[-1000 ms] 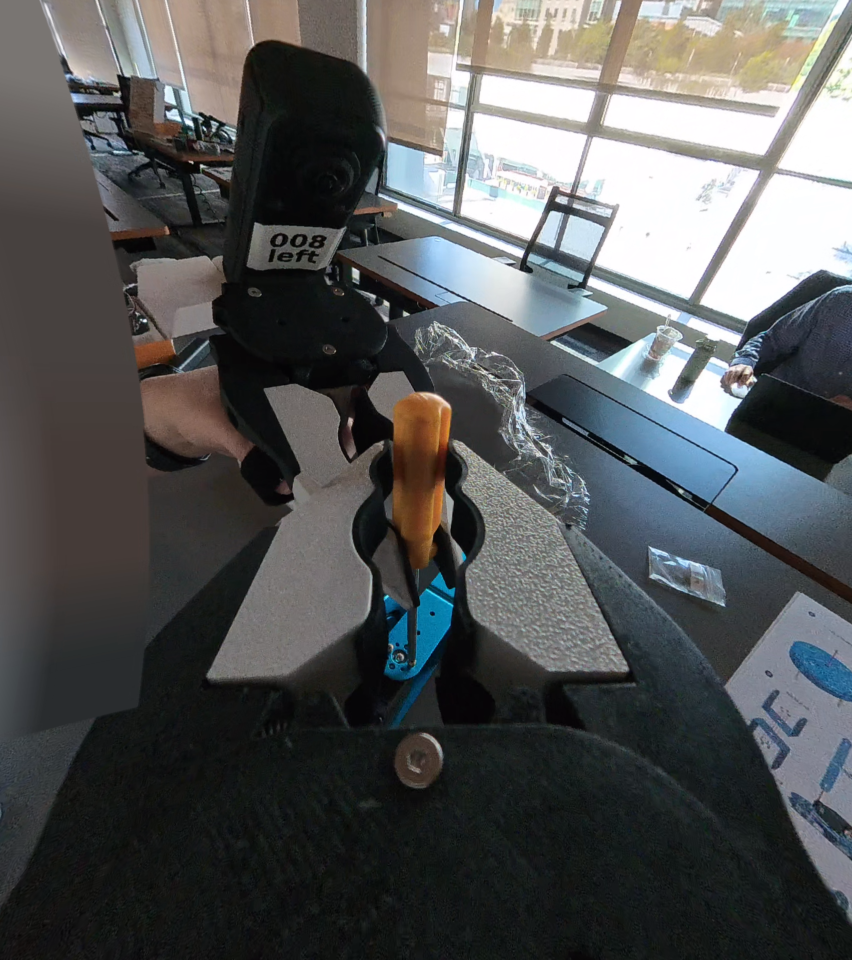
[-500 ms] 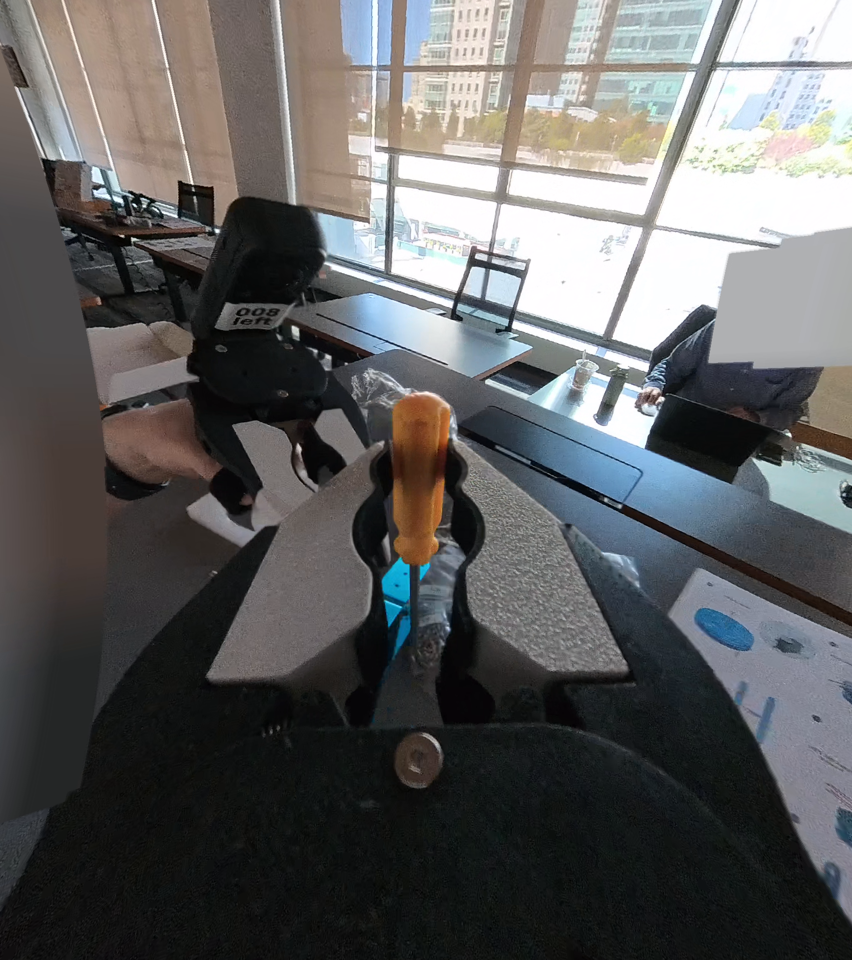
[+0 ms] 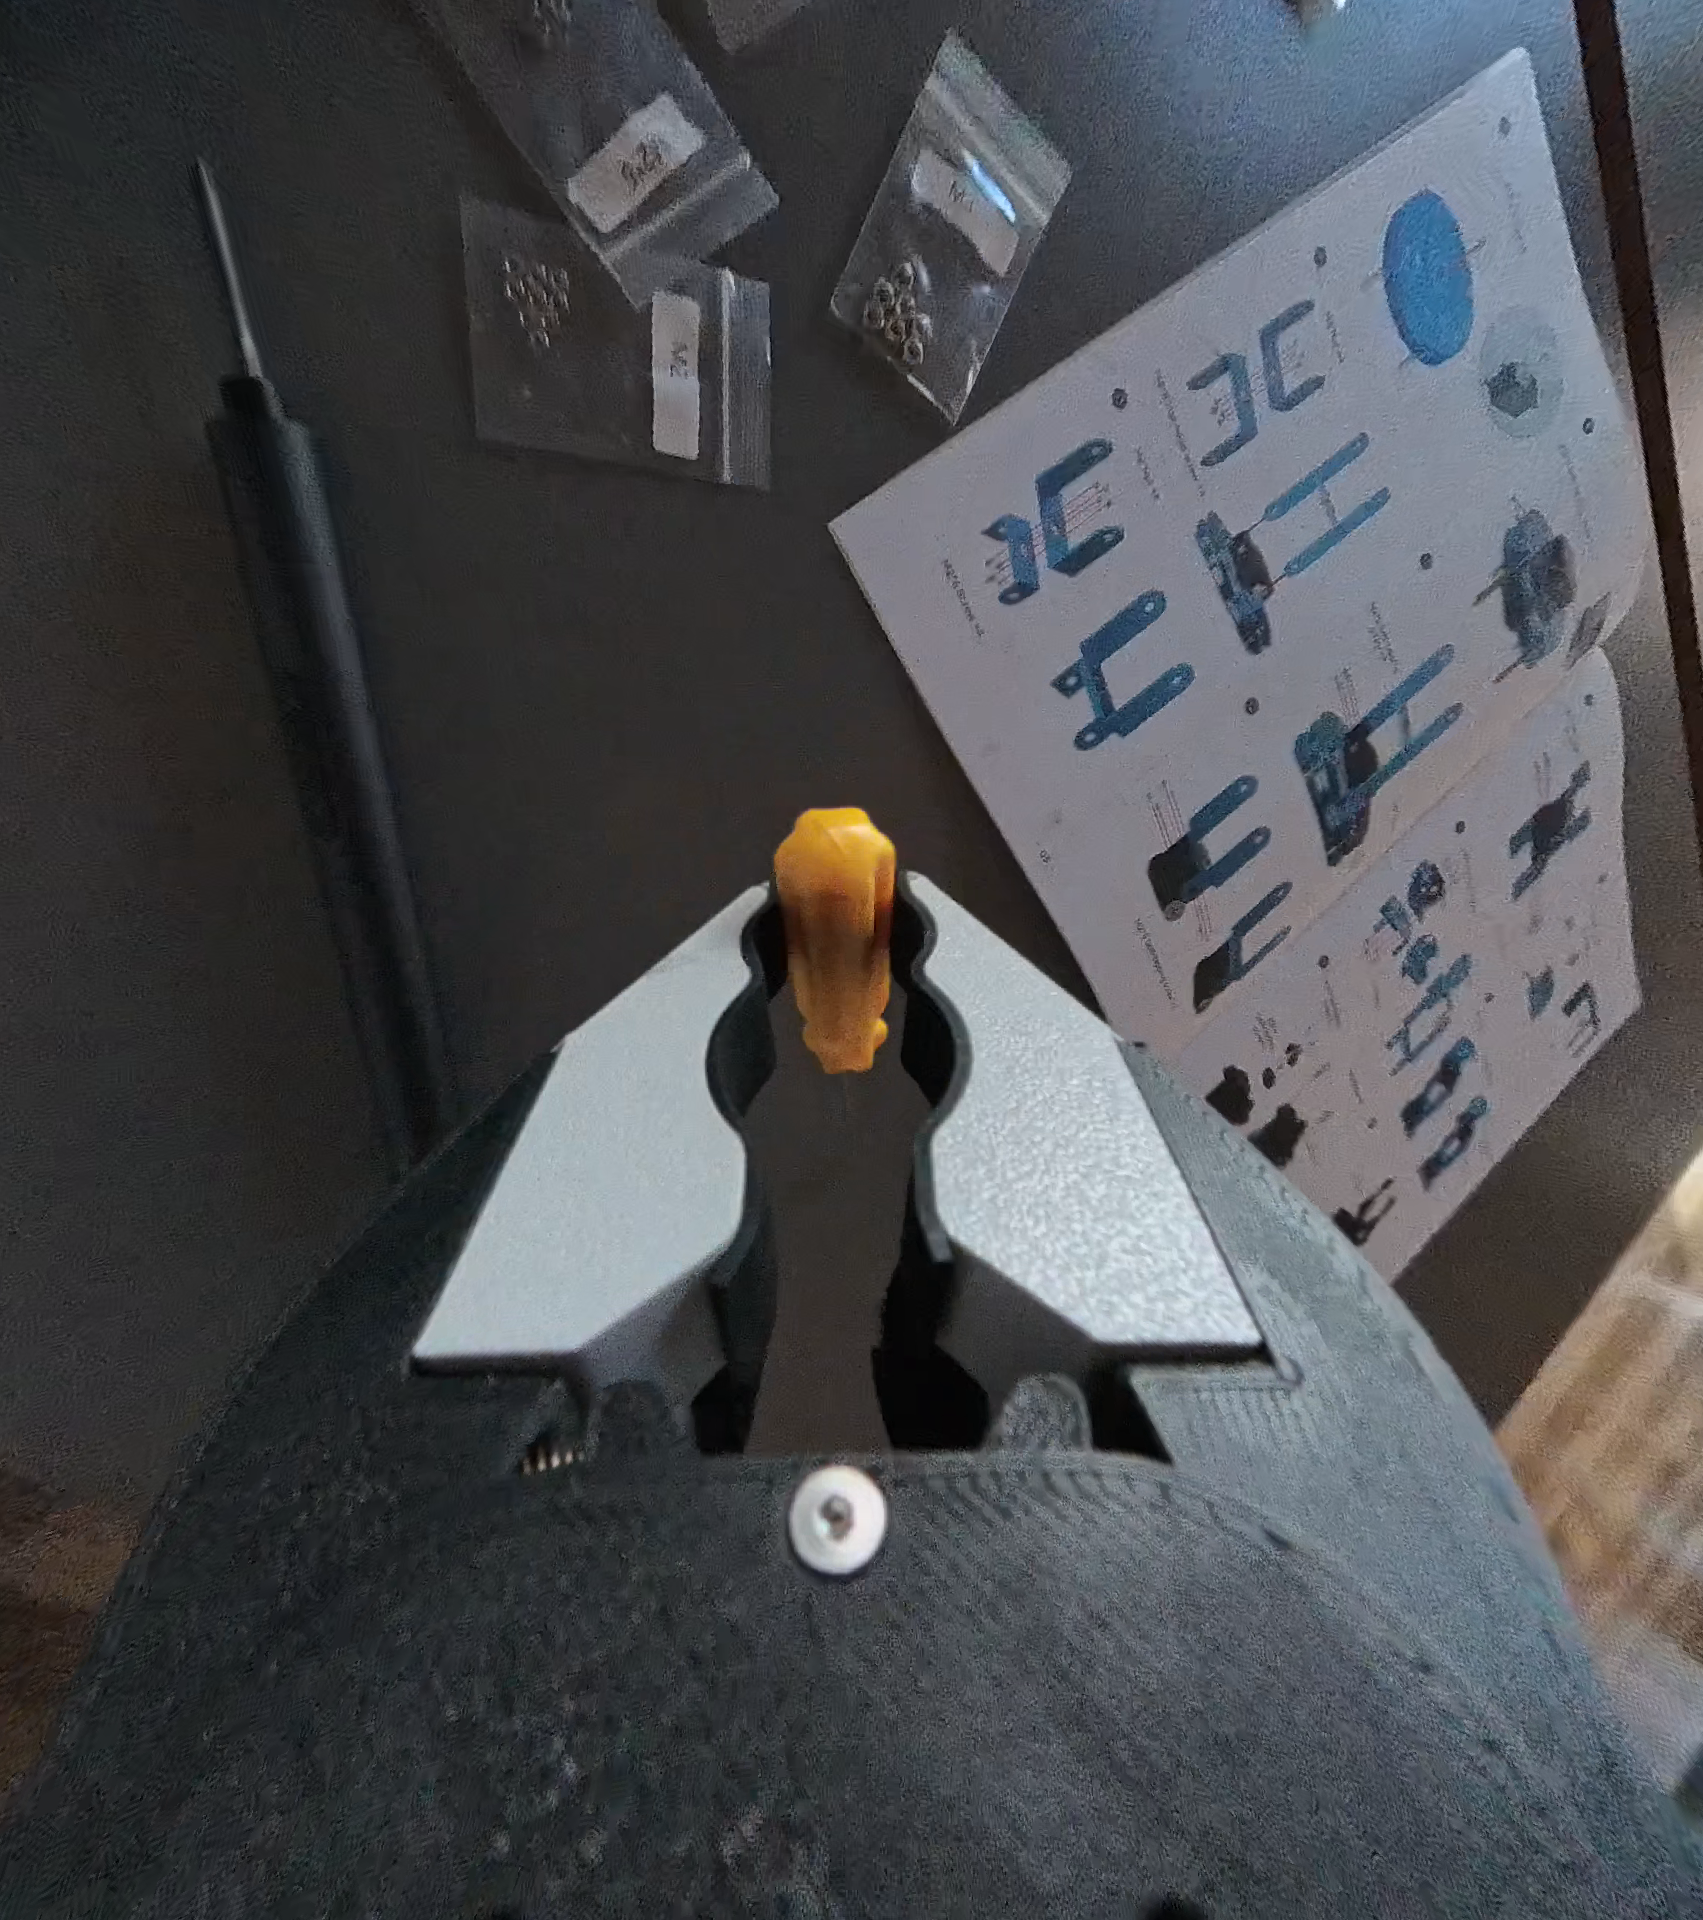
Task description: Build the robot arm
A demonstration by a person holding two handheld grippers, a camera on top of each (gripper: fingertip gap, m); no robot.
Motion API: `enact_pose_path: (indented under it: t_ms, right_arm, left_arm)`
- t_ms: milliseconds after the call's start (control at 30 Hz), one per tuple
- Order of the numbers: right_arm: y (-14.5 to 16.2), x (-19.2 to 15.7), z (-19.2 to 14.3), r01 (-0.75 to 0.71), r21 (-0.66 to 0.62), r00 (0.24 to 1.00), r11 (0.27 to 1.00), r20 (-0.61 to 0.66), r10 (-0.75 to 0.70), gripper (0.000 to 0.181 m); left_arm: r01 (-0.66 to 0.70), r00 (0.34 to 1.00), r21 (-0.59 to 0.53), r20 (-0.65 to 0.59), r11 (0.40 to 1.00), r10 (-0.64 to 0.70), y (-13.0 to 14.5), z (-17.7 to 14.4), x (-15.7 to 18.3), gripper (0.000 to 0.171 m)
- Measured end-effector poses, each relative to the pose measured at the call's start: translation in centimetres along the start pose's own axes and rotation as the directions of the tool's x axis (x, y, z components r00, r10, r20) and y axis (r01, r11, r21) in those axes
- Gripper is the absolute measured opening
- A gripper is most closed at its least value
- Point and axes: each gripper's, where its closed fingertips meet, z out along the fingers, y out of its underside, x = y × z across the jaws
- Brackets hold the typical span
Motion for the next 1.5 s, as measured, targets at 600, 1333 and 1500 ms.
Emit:
enact_pose_path:
  t_ms: [600,1333,1500]
  right_arm:
    - [-0.3,-1.1,-1.2,-0.009,0.232,0.977,0.973,-0.207,0.058,0.034]
    - [-15.6,-11.3,-3.9,-0.331,0.345,0.939,0.878,0.024,0.344,0.039]
    - [-15.1,-11.5,-3.3,-0.273,0.292,0.959,0.917,0.007,0.283,0.043]
  left_arm:
    - [-0.208,0.923,-0.097,-0.348,0.973,0.162,3.1,2.2,2.8,0.048]
    - [-0.227,0.845,-0.193,-0.527,0.955,0.094,9.6,0.7,5.7,0.038]
    - [-0.163,0.878,-0.233,-0.477,0.959,0.034,12.3,0.6,6.2,0.044]
